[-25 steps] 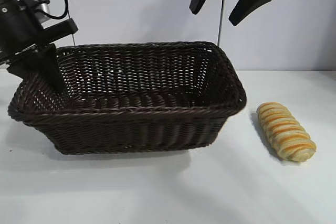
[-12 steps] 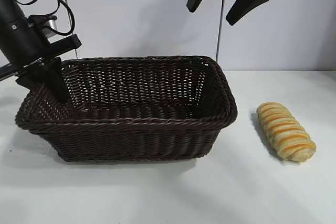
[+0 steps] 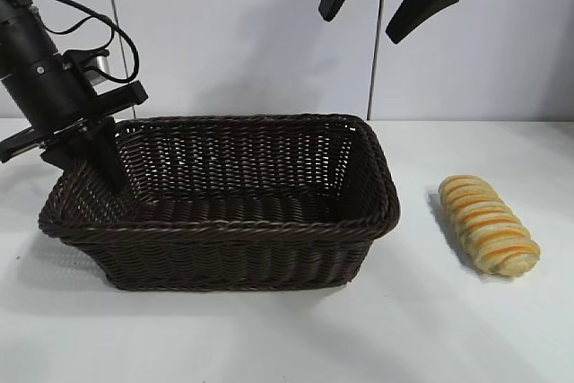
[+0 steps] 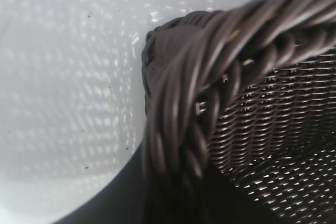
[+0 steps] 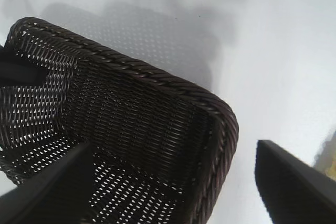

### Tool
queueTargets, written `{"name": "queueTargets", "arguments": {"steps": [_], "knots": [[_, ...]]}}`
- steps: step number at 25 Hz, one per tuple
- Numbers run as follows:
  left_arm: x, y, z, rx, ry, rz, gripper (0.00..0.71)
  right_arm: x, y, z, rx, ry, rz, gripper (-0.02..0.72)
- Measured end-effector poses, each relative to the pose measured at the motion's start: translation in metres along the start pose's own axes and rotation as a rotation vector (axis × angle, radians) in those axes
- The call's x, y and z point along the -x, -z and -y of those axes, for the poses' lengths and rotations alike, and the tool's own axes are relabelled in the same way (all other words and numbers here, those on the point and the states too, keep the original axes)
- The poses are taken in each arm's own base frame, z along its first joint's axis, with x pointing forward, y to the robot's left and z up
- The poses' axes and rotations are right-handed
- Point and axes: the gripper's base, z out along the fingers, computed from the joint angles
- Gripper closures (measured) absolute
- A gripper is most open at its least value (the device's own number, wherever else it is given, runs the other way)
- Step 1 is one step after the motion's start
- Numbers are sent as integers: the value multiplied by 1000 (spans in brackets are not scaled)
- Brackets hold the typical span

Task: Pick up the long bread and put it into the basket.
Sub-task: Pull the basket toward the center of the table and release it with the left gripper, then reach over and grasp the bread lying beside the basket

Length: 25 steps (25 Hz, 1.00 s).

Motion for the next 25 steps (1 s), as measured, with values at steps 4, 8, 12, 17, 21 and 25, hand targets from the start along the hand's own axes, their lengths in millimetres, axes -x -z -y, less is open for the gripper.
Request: {"name": "queueTargets", "arguments": {"steps": [4,8,12,17,21,25], "knots": [[1,0,2,-19,9,9,399,0,0,0,0,0,0,104],[1,2,3,-21,8,12,263,0,0,0,0,0,0,104],[-1,15,7,-10,-11,41,240,0,0,0,0,0,-1,104],[-5,50,8,-10,-14,116,239,0,0,0,0,0,-1,104],[-12,82,14,-6,-8,189,239,0,0,0,0,0,-1,104],[-23,108,29,-20,-28,244,239,0,0,0,0,0,-1,104]]}}
